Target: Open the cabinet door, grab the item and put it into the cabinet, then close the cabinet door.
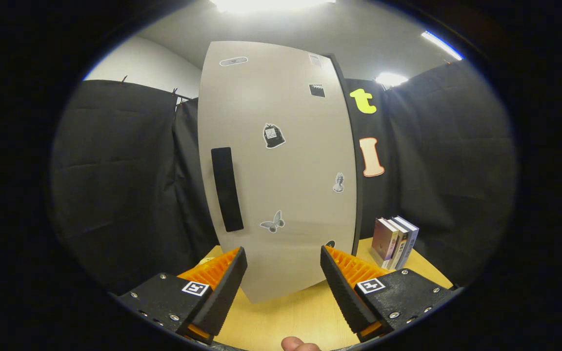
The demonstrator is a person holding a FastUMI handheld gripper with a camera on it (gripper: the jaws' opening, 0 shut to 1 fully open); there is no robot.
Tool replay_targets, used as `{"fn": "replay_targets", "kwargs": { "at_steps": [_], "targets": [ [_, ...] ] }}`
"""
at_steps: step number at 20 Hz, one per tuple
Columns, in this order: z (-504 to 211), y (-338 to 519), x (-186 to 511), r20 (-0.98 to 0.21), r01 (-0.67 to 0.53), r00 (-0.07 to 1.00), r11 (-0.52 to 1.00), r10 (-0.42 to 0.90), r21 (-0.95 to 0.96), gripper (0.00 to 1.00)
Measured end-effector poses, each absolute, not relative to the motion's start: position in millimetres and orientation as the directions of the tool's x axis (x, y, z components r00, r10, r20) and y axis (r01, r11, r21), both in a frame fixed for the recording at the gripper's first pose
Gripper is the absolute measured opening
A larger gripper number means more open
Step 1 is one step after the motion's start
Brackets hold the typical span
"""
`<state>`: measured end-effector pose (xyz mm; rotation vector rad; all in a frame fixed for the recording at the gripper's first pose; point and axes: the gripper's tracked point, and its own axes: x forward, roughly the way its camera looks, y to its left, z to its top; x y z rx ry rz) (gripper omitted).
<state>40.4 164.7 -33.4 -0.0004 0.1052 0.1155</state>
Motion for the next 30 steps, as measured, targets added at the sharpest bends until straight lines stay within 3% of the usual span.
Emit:
{"fn": "replay_targets", "kwargs": {
  "at_steps": [30],
  "targets": [
    [-28,173,57,-0.09,-0.052,0.995,0.999,0.053,0.01,0.94]
  ]
}}
